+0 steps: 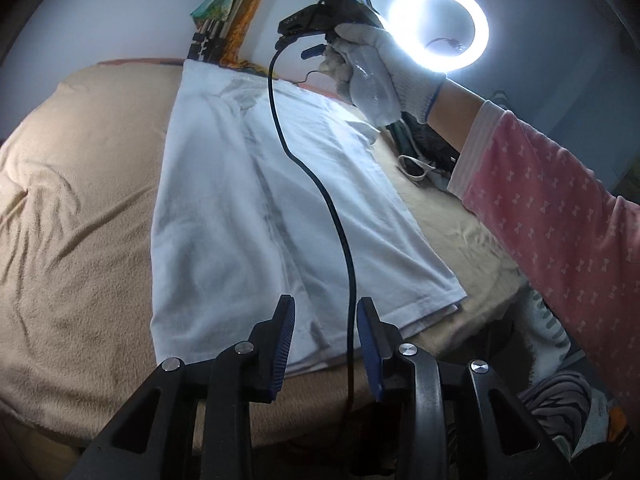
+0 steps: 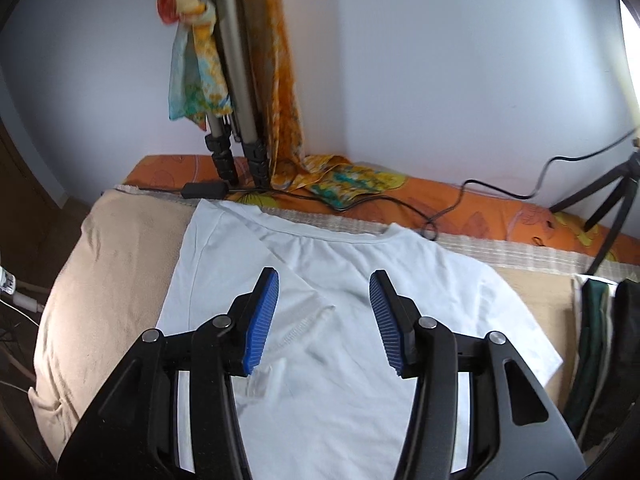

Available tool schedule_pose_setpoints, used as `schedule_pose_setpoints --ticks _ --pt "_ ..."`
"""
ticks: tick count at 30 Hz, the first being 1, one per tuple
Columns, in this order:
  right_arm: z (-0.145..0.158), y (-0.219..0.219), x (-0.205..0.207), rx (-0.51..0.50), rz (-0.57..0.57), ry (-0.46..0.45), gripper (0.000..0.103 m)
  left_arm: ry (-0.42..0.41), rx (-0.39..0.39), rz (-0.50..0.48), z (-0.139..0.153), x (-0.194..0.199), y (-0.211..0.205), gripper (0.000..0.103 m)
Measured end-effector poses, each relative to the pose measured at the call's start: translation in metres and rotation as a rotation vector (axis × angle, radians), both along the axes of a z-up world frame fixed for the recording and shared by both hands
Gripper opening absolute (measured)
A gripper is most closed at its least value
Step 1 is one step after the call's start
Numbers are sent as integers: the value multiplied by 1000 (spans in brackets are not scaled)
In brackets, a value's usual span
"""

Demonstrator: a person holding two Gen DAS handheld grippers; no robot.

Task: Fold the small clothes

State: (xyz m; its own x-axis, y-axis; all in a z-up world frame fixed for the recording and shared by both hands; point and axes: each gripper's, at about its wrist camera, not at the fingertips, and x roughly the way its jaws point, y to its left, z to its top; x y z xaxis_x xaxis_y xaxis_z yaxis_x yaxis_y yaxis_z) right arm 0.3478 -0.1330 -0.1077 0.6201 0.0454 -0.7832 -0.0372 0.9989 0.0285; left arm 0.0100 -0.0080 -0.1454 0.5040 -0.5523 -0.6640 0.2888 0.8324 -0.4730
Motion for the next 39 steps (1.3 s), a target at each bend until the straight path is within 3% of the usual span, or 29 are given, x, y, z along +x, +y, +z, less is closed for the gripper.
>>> schedule_pose_setpoints --ticks 4,10,18,27,39 --pt "21 -26 -36 24 -11 -46 55 -35 45 -4 8 -14 -2 31" --pt "45 -65 -90 18 -34 -89 55 -19 83 27 7 -27 4 30" --pt "66 -132 -164 77 -76 -130 55 -48 104 21 11 -26 -24 28" --pt "61 -199 -222 119 -117 -129 55 -108 139 -104 18 -15 -104 25" --pt "56 -285 -275 134 -227 -126 55 -158 207 -287 2 -3 -214 26"
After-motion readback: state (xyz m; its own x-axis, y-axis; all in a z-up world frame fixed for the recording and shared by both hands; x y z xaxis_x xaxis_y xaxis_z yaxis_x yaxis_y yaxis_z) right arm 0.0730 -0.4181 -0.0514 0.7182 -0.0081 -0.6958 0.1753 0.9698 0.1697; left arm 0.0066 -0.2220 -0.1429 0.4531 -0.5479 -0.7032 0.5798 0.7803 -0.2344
